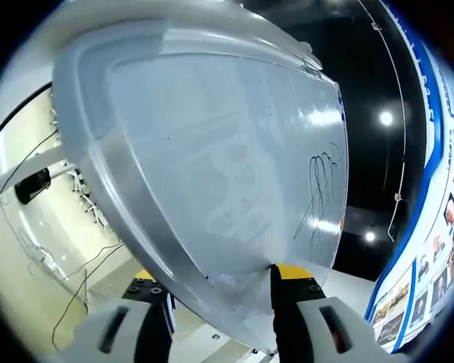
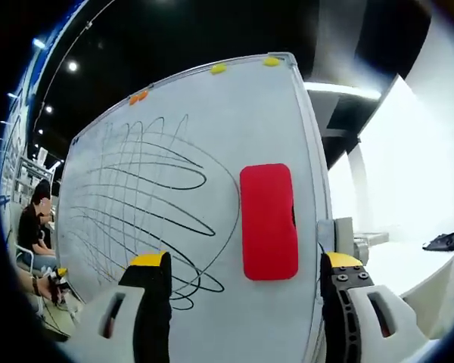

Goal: Wipe the writing off the whiteboard with the eraser

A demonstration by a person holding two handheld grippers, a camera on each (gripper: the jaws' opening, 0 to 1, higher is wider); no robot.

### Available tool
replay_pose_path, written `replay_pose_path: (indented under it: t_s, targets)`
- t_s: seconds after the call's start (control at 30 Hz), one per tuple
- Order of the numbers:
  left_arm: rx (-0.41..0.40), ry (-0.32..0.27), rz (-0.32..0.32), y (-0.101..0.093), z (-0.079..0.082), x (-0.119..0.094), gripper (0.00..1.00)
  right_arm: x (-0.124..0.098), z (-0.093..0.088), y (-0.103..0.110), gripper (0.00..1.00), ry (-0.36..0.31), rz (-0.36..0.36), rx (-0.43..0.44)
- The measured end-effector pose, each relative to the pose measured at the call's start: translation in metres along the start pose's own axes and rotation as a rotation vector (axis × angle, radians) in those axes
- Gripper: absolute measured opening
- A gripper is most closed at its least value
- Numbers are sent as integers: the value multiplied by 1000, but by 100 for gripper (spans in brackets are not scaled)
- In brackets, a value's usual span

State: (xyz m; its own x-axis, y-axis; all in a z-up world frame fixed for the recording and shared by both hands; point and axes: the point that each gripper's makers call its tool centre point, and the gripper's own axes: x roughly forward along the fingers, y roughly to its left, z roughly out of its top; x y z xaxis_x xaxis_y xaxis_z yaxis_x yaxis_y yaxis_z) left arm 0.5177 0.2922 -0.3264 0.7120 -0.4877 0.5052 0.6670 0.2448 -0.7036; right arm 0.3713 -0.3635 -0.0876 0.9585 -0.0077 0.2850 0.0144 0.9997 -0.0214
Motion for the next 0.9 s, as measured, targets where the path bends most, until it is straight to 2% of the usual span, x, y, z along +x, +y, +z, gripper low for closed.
replay_pose_path:
  t_s: [0.2,0.5,0.57,0.67,0.77,0.9]
  targets:
    - [-1,4,1,-11,-5,-2,52,9,13,-1,73,-17,-14,-3]
    - [-2,9,9,-16,-7,-3,52,24,27,-12,63,-16,-75,-46]
    - [-4,11,10,-16,-7,-3,52,26,29,-8,62,-11,-80,-79]
    - [-4,6,18,-13,-6,-2,53,28,26,-14,57,20,-129,-131]
    - [-2,1,19,-13,-5,-3,53,26,22,-18,46,53,-178,-184]
    - [-3,4,24,-14,-6,-3,53,30,25,-19,44,28,-154,-118]
